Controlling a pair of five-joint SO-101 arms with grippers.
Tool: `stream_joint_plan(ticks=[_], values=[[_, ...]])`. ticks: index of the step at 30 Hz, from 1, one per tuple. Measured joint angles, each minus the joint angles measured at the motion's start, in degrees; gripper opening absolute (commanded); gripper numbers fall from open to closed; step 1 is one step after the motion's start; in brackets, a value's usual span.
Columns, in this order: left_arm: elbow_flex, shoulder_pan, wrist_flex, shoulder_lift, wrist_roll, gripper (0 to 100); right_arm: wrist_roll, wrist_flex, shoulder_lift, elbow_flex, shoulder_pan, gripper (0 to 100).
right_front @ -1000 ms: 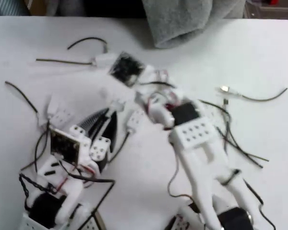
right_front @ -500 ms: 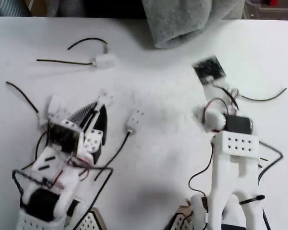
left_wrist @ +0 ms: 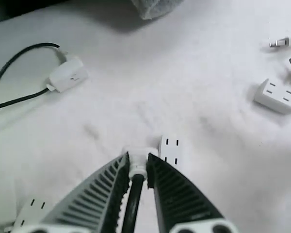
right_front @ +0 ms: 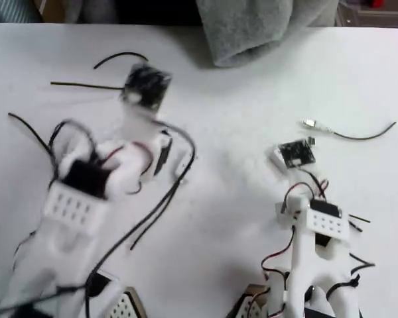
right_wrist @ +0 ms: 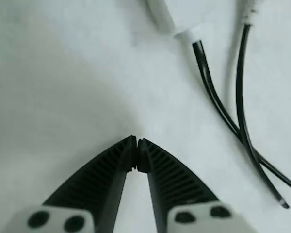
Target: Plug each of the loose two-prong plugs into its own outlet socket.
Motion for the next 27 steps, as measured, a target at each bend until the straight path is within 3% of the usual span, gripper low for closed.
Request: stream_joint_plan(ticks=[11, 27], values=[[-21.5, 2.5, 10.5, 29.5, 0.1, 2, 0.0, -1.2, 0.0, 0.6, 3.4, 1.8], [-22.9, 5.3, 2.6, 41.9, 0.1, 2, 0.0, -2.0, 0.0, 0.6, 3.4, 1.8]])
